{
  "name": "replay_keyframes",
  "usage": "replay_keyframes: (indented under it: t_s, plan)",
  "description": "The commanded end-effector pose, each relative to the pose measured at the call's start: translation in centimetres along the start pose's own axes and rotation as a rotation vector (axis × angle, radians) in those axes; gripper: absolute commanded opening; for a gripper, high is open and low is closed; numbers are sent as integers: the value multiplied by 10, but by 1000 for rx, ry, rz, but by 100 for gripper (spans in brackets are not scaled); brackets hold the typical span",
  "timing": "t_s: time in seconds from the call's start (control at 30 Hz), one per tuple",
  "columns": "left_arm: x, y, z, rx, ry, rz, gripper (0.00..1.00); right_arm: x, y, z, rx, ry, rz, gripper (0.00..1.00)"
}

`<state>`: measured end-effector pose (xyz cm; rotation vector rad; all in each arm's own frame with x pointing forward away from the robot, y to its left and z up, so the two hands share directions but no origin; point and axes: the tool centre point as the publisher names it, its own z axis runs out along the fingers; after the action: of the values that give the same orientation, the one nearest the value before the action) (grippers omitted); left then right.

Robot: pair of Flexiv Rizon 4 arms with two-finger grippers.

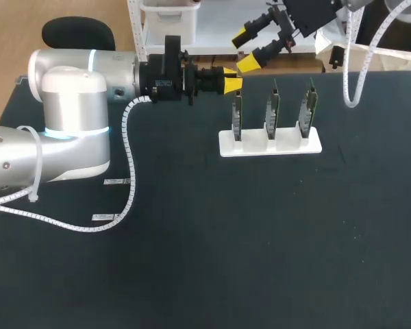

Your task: Pick up the optical module with the left hand, and insert it into the network port with the right hand.

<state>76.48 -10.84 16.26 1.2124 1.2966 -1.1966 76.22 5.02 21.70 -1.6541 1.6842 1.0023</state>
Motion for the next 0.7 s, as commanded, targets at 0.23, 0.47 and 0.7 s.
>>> replay_keyframes:
  t_s: [0.23, 0.47, 0.7]
  plan:
    - [1, 1, 0, 0, -4, 3, 0, 5, -2, -1, -9, 44, 1, 100]
    - [1, 1, 0, 0, -4, 3, 0, 6, 1, 0, -26, 56, 2, 100]
    - [1, 1, 0, 0, -4, 3, 0, 6, 2, 1, -32, 59, -3, 100]
